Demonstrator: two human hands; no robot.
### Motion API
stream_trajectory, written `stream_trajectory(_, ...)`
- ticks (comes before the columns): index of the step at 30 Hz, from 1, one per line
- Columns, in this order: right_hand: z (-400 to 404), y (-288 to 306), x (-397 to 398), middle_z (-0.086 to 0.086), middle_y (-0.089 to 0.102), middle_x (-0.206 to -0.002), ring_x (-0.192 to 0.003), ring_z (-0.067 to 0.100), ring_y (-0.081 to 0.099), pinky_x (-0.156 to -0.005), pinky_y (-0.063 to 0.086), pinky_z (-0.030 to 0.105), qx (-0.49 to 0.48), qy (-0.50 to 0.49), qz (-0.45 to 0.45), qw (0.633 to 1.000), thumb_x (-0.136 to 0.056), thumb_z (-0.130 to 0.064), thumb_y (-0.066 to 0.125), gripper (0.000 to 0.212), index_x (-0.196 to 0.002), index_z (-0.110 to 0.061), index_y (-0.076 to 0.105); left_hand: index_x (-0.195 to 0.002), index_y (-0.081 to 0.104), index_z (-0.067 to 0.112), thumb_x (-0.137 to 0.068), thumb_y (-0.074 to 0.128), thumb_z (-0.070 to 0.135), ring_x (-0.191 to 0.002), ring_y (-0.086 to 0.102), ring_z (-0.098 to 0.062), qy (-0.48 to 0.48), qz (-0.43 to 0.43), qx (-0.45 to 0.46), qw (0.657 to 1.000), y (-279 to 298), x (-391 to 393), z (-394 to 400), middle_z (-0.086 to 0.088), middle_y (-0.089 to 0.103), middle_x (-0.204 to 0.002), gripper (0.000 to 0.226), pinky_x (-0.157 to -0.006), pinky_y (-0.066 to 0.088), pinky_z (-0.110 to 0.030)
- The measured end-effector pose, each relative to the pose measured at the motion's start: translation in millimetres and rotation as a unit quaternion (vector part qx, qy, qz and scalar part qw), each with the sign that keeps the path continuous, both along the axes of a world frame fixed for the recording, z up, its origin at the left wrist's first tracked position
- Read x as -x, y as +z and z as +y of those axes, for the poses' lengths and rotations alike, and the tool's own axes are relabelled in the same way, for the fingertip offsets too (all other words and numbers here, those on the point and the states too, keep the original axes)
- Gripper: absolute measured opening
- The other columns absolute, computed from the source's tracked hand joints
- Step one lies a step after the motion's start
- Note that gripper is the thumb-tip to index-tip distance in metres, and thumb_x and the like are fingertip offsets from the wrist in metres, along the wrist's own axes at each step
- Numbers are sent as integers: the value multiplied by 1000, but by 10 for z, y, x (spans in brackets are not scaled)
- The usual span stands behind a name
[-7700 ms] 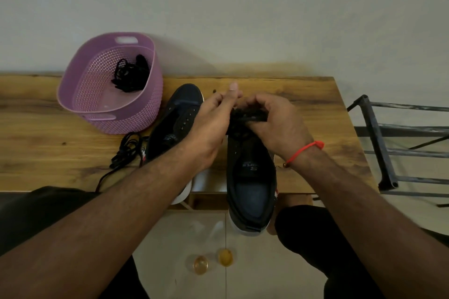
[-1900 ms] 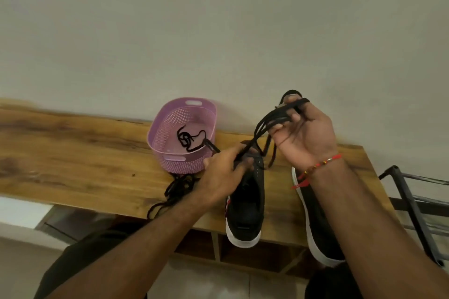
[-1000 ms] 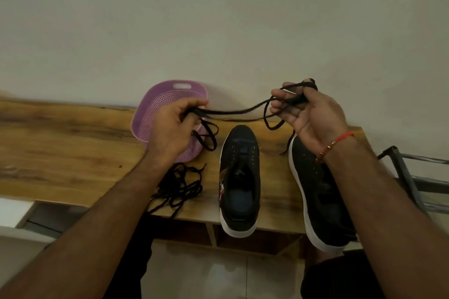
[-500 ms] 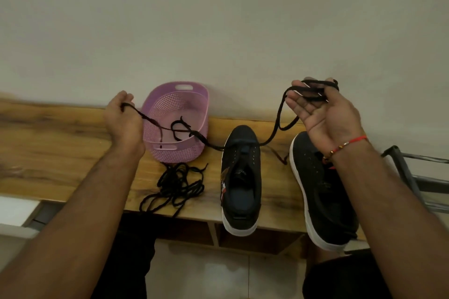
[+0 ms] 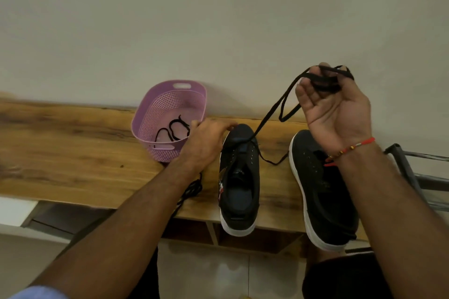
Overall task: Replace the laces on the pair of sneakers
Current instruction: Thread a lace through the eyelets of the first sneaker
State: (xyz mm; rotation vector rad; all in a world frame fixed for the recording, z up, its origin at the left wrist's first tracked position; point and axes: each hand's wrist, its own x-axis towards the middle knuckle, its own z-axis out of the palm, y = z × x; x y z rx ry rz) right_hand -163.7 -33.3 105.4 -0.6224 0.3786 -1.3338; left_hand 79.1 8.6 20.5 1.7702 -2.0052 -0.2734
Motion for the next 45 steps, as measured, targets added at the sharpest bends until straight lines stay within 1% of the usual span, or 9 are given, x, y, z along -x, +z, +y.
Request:
stream_trajectory(8,4,-15,100,0,69,-81,-69,16,66,-69,57,29,-19,30,-18,999,-104,-29,41,39,-87,-14,72,-132,61,38,-106,45,34,-127,50,-20,-21,-40,-126,991,-251,309,-196,7,62,-135,31,-100,30,-46)
stream_trajectory(15,-26,-96,174,5,70,-83,-71,19,67,-71,58,31,-27,22,13,999,-105,-29,39,37,-93,-10,68,-85,71,22,-96,48,65,-83,60,-14,7,-9,-183,983,-77,312,-256,6,64,-79,51,-97,46,-52)
stream_trajectory(19,-58,-134,168,6,72,-85,-73,20,69,-71,58,32,-36,16,47,998,-105,-29,40,32,-99,-9,65,-86,70,29,-87,71,52,-103,62,-14,10,3,-176,984,3,261,-230,8,71,-100,23,-101,46,-52)
stream_trajectory(24,-44,-227,150,6,69,-79,-70,21,68,-69,58,32,-73,12,98,992,-102,-28,44,32,-84,-12,66,-99,79,24,-90,70,45,-81,65,-2,98,181,-45,977,110,191,-221,12,72,-88,24,-80,58,-31)
stream_trajectory(29,-68,-280,180,1,58,-67,-56,16,54,-51,43,24,-132,-24,106,985,-102,-28,42,36,-73,-20,63,-104,77,23,-96,65,45,-84,65,-1,201,279,113,932,361,-114,-174,14,72,-92,25,-74,53,-24)
stream_trajectory(33,-113,-311,216,-2,54,-63,-47,13,42,-43,30,19,-171,-55,108,978,-102,-26,38,29,-76,-21,50,-103,67,13,-101,61,31,-64,63,-11,260,451,197,831,517,-511,-107,-3,72,-93,19,-58,54,-33)
stream_trajectory(37,-174,-325,274,-3,51,-60,-48,11,42,-46,31,20,-197,-97,50,974,-101,-25,38,27,-76,-20,46,-95,59,15,-102,55,20,-70,67,-16,306,523,237,760,576,-839,-2,-8,71,-96,9,-61,58,-32)
stream_trajectory(40,-194,-328,298,-3,49,-58,-48,11,43,-46,31,19,-202,-108,41,972,-100,-23,38,27,-75,-20,45,-97,63,10,-98,58,19,-71,69,-14,325,457,169,810,479,-998,39,-12,75,-95,11,-62,59,-32)
stream_trajectory(45,-131,-327,181,-1,52,-58,-46,13,47,-45,36,19,-193,-76,106,972,-101,-21,37,27,-75,-20,46,-111,74,8,-98,60,32,-93,67,-24,311,86,60,945,306,-1071,100,-13,75,-107,31,-82,49,-29)
